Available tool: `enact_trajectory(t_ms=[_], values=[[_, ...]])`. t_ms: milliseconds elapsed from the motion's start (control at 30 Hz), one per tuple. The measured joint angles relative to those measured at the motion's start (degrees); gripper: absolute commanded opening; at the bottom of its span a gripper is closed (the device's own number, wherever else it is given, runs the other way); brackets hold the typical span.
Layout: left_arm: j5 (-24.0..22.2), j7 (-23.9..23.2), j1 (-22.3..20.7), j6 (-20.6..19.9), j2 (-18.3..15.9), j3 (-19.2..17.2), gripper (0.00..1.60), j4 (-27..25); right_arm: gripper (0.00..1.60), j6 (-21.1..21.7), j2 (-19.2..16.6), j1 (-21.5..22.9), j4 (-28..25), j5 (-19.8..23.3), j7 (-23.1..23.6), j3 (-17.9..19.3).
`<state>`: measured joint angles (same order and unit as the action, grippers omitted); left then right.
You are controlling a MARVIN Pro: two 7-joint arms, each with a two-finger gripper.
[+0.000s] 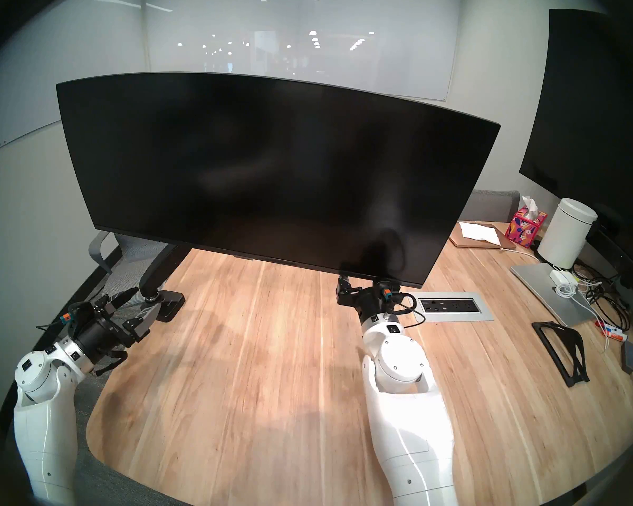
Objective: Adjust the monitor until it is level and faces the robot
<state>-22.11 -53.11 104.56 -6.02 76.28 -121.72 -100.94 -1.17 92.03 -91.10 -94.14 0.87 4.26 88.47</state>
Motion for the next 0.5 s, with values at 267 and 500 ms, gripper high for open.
enact_trajectory(t_ms=[267,500], values=[[0.0,0.0,0.0,0.0,0.0,0.0,1.6,0.0,1.6,0.3,0.0,-0.1,-0.3,-0.7,-0.2,0.0],[0.0,0.0,0.0,0.0,0.0,0.0,1.6,0.0,1.6,0.7,-0.2,-0.1,-0.8,-0.9,-0.1,0.1]])
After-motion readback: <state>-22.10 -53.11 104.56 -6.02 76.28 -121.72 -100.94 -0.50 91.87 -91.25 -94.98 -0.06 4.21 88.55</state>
